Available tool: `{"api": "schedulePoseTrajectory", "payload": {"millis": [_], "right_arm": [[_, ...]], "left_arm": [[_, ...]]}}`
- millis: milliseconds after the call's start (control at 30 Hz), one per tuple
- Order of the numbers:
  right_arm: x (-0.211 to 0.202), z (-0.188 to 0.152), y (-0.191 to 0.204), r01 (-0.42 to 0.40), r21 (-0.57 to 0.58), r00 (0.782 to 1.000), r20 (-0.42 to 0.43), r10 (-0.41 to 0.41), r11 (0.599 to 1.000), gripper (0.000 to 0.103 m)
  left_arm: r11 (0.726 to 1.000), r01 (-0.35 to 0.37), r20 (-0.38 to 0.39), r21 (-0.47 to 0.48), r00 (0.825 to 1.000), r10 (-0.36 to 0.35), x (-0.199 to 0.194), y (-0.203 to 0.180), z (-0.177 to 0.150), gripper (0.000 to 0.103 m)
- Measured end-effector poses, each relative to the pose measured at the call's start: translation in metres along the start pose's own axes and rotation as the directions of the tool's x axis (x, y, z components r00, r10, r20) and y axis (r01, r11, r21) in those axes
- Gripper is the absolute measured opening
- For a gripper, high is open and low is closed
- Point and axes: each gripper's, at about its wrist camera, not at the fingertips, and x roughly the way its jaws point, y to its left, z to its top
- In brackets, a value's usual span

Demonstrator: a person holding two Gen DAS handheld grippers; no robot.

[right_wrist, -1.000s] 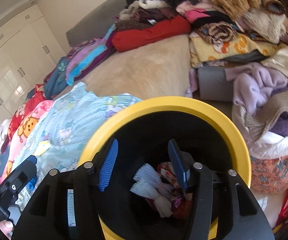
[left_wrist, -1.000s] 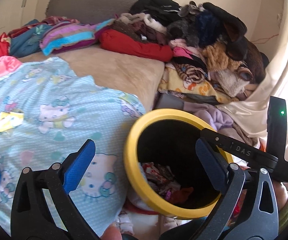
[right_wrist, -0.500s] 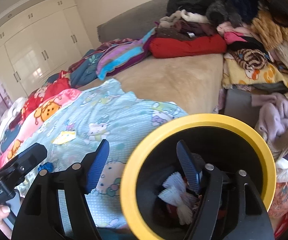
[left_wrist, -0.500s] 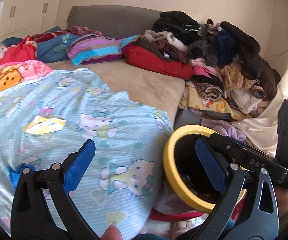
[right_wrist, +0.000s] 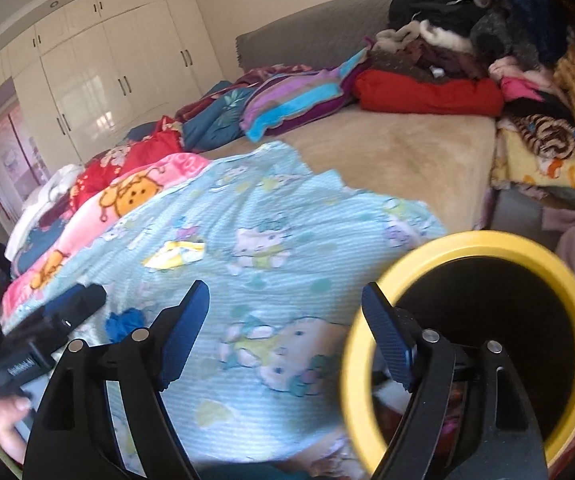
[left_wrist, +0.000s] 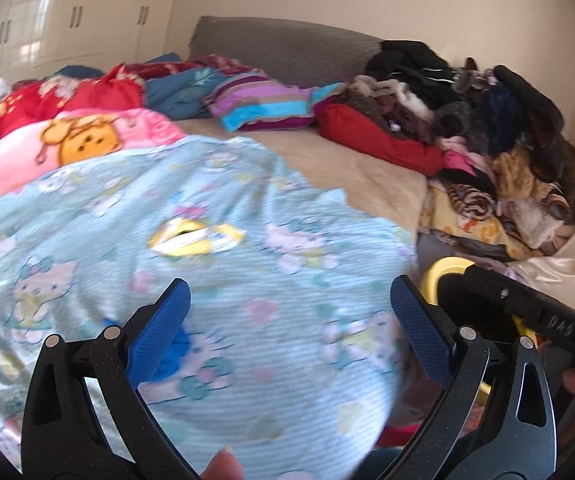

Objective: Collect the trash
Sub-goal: 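Move both tools back over the blue cloth and yellow wrapper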

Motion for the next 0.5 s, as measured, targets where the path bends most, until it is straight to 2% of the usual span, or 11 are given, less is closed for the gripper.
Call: {"api": "schedulePoseTrajectory", "payload": {"millis": [300, 500], "right_arm": [[0.052, 0.016, 0.05, -0.064, -0.052, 0.997, -0.044, 0.062, 0.997, 0.076], [0.102, 0.023, 0.074, -0.091, -0.056, 0.992, -0.098, 0.085, 0.994, 0.076]], "left_arm": [[0.995, -0.064, -0.03, -0.082, 0.998, 0.062, 0.004, 0.054, -0.014, 0.092], [0.992, -0.068, -0.075, -0.109, 0.995, 0.06, 0.014, 0.075, -0.027, 0.092]]}}
